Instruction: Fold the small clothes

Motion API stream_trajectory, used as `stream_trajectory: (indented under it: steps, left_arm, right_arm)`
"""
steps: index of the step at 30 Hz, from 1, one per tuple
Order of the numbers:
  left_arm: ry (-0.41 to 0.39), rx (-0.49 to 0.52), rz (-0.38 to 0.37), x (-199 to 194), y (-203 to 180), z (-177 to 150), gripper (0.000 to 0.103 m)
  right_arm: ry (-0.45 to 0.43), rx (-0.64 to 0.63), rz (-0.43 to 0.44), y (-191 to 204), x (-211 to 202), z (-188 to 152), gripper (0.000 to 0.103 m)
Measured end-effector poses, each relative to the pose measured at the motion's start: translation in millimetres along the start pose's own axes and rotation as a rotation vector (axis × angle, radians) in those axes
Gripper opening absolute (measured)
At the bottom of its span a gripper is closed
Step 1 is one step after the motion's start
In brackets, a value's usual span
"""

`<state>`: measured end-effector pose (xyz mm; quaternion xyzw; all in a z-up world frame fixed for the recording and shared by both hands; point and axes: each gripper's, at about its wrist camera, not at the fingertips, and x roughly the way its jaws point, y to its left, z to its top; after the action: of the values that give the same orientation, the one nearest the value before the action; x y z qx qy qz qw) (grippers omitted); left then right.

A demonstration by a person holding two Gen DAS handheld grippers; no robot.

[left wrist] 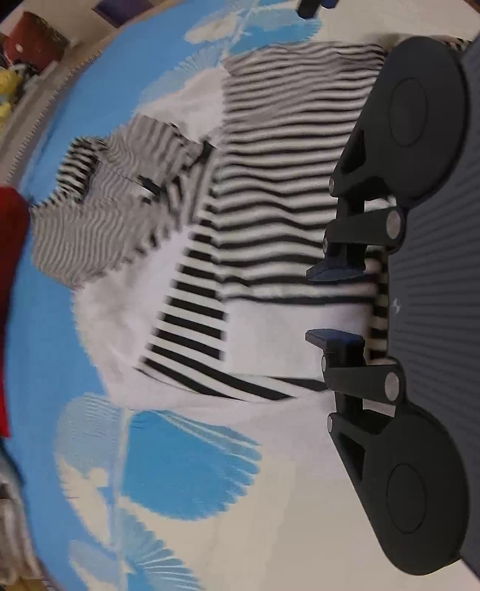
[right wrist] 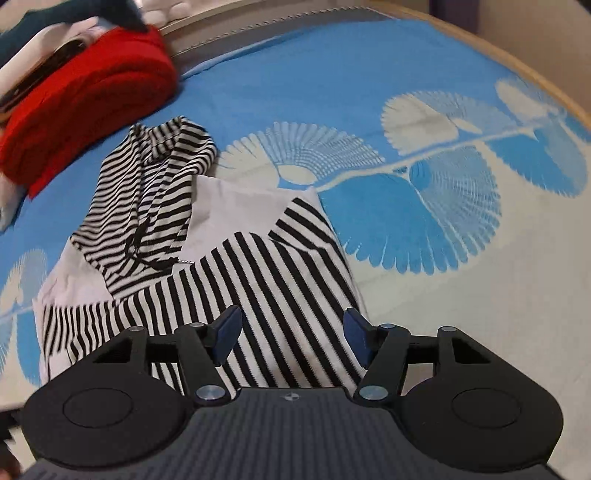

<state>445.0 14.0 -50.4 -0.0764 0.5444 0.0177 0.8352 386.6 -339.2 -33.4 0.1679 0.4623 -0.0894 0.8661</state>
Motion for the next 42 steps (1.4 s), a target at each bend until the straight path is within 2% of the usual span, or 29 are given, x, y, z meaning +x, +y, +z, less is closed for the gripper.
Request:
stream_trajectory:
  steps: [5, 12, 15, 18, 23, 26, 31, 35, 41, 42]
  left_arm:
    - [-0.121, 0.018, 0.010, -10.9, -14.9, 4.5, 0.031]
    - [-0.240, 0.013, 0.005, -24.2, -14.8, 14.6, 0.031]
    - [-0.284, 0.032, 0.030, -27.5, -11.1, 18.6, 0.030]
    - [-0.322, 0.048, 0.061, -30.0, -6.8, 21.4, 0.025]
    - [-0.354, 0.099, 0.059, -24.2, -11.0, 43.6, 0.024]
    - [-0.362, 0.097, 0.057, -9.5, -17.4, 75.3, 0.023]
    - [-0.312, 0.008, -0.030, 35.3, -27.1, 156.6, 0.017]
    - [-0.301, 0.011, -0.026, 79.3, -36.1, 220.9, 0.017]
    - [-0.300, -0.022, -0.022, 140.7, -44.1, 292.6, 0.017]
    - [-0.300, -0.039, -0.027, 148.9, -44.4, 300.1, 0.022]
  right_arm:
    - [-0.039, -0.114, -0.029, -0.4, -8.5, 0.5, 0.063]
    - [-0.032, -0.161, -0.029, -13.1, -13.1, 5.1, 0.064]
    - [-0.039, -0.171, -0.048, -19.0, -16.4, 8.7, 0.064]
    - [-0.052, -0.198, -0.067, -21.9, -19.0, 11.0, 0.064]
    - [-0.057, -0.225, -0.065, -26.3, -22.2, 12.7, 0.064]
    - [-0.055, -0.241, -0.078, -30.3, -19.9, 11.4, 0.064]
    - [-0.039, -0.240, -0.099, -36.8, -10.9, 12.0, 0.064]
    - [-0.044, -0.271, -0.129, -37.6, -5.9, 12.9, 0.064]
    - [-0.025, -0.288, -0.166, -43.4, 5.1, 11.7, 0.064]
    - [-0.020, -0.288, -0.171, -43.2, 7.2, 11.0, 0.064]
